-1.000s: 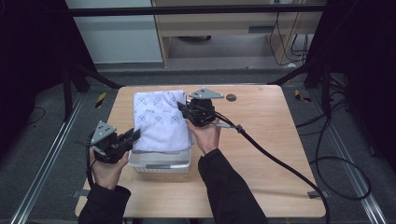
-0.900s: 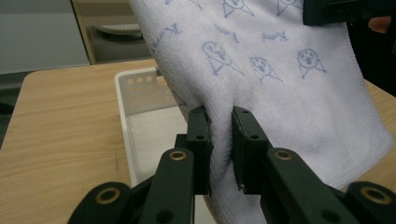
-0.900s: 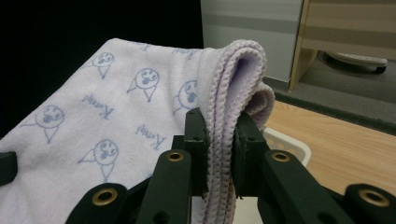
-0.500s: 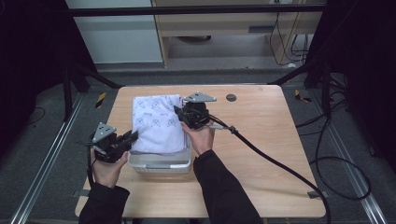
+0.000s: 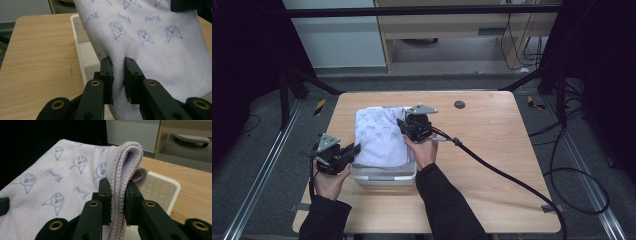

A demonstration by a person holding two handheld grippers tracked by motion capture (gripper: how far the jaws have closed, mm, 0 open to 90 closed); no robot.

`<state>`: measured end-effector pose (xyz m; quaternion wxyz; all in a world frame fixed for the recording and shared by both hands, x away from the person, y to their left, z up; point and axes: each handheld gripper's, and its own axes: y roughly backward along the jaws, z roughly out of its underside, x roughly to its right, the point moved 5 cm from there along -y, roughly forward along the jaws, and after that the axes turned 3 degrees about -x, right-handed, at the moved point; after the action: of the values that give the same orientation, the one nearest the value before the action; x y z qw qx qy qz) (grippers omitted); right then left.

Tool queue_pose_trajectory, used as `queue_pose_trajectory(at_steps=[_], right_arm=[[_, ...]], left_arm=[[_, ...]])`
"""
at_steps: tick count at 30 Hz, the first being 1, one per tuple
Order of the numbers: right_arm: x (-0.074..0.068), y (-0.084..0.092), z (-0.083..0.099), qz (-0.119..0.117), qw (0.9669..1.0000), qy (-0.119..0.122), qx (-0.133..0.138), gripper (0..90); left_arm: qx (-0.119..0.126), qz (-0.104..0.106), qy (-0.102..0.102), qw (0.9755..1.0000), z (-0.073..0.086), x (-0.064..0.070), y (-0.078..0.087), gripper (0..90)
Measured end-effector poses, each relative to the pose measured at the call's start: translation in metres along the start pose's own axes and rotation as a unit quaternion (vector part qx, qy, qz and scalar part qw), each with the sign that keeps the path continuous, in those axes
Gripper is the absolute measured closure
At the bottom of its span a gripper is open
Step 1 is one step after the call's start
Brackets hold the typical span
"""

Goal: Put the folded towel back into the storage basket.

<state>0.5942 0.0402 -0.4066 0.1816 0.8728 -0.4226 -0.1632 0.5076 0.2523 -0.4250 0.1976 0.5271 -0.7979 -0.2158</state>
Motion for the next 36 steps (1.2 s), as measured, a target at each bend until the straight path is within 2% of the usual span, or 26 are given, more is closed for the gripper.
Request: queue_pose_trajectory(at_steps=[21, 27, 29, 31, 33, 34, 36], right_arm=[[0.011, -0.021, 0.032, 0.018, 0.9993, -0.017, -0.028, 77.9], [0.011, -0.025, 0.037, 0.026, 0.999, -0.008, -0.034, 76.9], [0.012, -0.027, 0.039, 0.033, 0.9987, -0.003, -0.039, 73.9], [0.014, -0.029, 0.041, 0.033, 0.9981, -0.003, -0.052, 65.7], [0.016, -0.03, 0.042, 0.039, 0.9976, 0.0, -0.058, 64.0], [0.02, -0.028, 0.042, 0.052, 0.9972, 0.016, -0.052, 59.7], [0.021, -0.026, 0.042, 0.051, 0.9973, 0.014, -0.051, 57.9]], left_arm=[[-0.044, -0.012, -0.008, 0.9989, 0.018, 0.001, -0.029, 77.4], [-0.056, -0.018, -0.011, 0.9982, 0.021, 0.0, -0.036, 76.9], [-0.061, -0.021, -0.007, 0.9979, 0.022, -0.002, -0.039, 74.6], [-0.06, -0.033, -0.007, 0.9976, 0.022, -0.005, -0.039, 71.3], [-0.056, -0.032, -0.003, 0.9979, 0.022, -0.006, -0.038, 70.1], [-0.053, -0.031, 0.0, 0.9981, 0.021, -0.007, -0.036, 68.7], [-0.046, -0.032, 0.003, 0.9984, 0.02, -0.009, -0.032, 68.4]])
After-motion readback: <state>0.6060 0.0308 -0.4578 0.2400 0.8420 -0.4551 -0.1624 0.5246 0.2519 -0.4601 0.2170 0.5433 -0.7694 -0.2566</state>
